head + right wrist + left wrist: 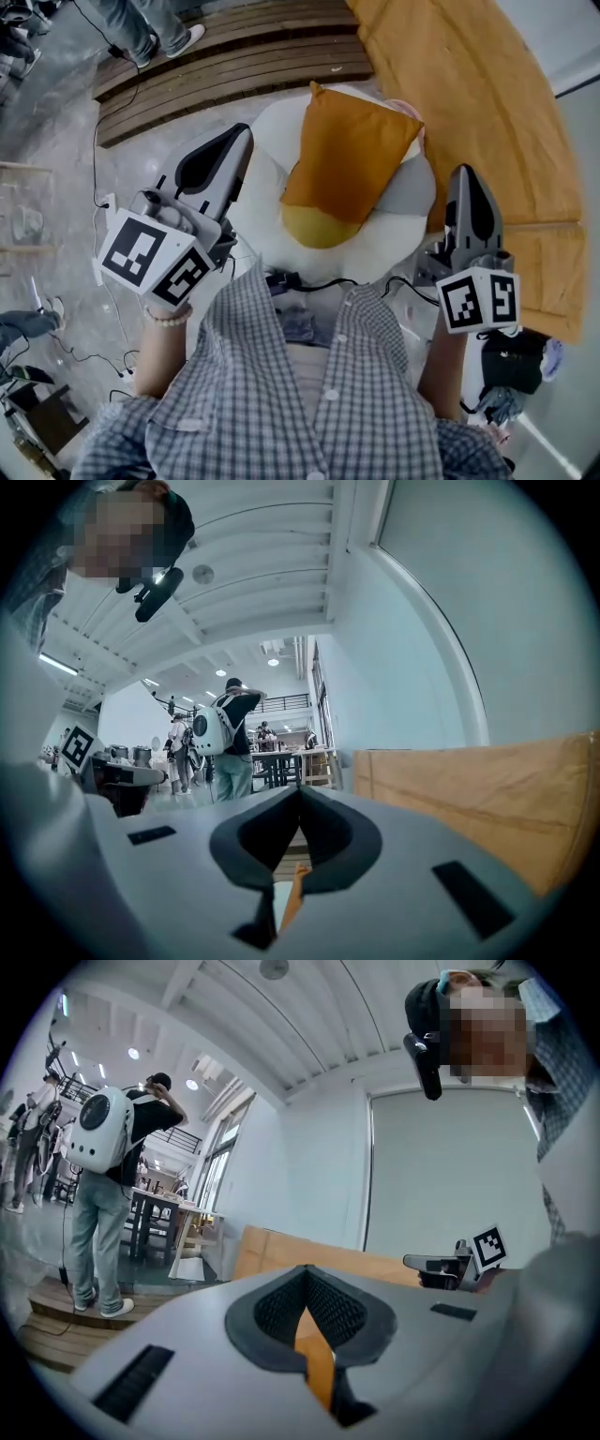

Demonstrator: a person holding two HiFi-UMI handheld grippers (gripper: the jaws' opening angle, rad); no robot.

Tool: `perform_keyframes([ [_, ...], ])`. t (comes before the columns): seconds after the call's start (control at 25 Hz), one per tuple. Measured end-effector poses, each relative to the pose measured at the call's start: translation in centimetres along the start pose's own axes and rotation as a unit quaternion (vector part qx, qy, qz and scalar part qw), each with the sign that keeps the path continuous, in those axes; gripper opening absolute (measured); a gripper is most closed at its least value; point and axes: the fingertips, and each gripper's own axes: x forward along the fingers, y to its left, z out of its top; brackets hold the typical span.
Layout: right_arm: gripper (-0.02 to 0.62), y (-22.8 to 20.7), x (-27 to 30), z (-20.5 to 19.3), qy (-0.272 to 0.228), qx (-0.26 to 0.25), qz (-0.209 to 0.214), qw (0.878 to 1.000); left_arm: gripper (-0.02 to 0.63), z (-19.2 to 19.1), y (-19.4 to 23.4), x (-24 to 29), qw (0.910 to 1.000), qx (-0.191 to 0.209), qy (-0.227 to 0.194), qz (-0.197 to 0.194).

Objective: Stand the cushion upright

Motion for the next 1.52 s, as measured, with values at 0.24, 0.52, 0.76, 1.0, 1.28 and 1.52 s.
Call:
perform_keyframes([
  [0.24,0.008,-0.6,-0.6,-2.2,0.025,0.004,-0.005,1.0,0.008,0.2,0.4,-0.9,0.9999,0.001,-0.005,0.014],
  [0.52,0.006,-0.4,-0.3,-2.7,0.029,-0.005,-0.005,1.0,0.008,-0.6,0.5,-1.5,0.9996,-0.006,0.002,0.027],
  [0.76,0.006,-0.2,-0.6,-2.8,0.03,-0.026,-0.008,0.999,0.008,-0.4,0.4,-1.5,0.9996,-0.005,-0.002,0.026],
  [1.0,0.006,-0.5,-1.1,-3.3,0.035,-0.001,-0.011,0.999,0.008,-0.3,0.1,-1.2,0.9998,0.0,-0.001,0.022],
  [1.28,0.006,-0.9,-1.5,-3.2,0.032,0.0,-0.015,0.999,0.008,-0.6,-0.4,-1.0,0.9999,0.001,0.0,0.017],
  [1.52,0.006,-0.7,-1.5,-3.4,0.035,0.002,-0.011,0.999,0.008,-0.7,-0.4,-1.0,0.9999,-0.007,0.0,0.016],
])
